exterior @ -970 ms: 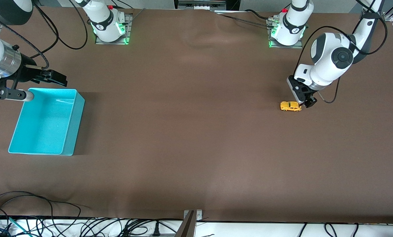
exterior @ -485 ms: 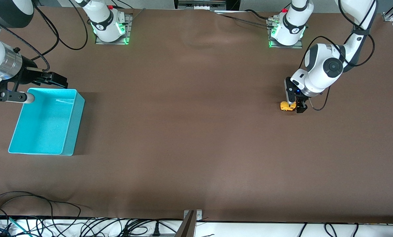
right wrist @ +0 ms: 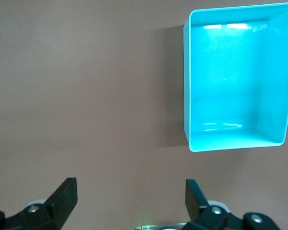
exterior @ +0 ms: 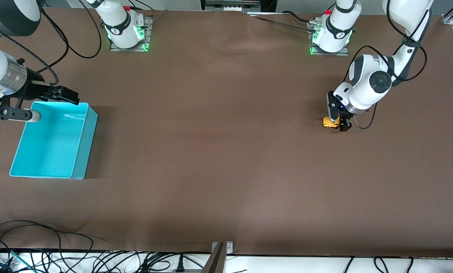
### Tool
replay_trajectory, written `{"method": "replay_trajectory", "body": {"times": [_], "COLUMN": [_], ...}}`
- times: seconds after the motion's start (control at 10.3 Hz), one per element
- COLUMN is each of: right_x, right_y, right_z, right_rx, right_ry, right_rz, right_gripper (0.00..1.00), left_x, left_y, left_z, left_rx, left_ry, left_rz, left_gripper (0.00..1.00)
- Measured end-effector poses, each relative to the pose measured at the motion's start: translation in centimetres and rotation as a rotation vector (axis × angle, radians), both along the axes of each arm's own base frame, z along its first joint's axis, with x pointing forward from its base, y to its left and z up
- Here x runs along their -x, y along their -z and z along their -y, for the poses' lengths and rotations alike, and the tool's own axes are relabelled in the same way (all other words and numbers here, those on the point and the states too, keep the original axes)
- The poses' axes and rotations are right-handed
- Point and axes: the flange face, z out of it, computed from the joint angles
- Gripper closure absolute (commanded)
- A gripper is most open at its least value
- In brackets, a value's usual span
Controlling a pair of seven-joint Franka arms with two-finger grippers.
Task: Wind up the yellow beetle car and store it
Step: 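Close the left gripper on the yellow car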
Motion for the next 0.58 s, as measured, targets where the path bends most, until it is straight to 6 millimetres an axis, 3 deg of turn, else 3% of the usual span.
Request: {"method": "replay_trajectory", "body": {"times": [0.1,0.58], "right_x": [0.0,0.0], "right_y": [0.0,0.0], "right_z": [0.0,0.0], "right_rx": [0.000,0.000], "right_ry": [0.000,0.000], "right_rz": [0.000,0.002], "right_gripper": [0.00,0.00], "left_x": [-0.1,-0.2], "left_y": [0.1,0.3], "left_z": [-0.1,-1.1], "left_rx": [0.000,-0.004], "left_ry": [-0.001,-0.010], "left_rz": [-0.001,-0.003], "left_gripper": [1.00,1.00]}}
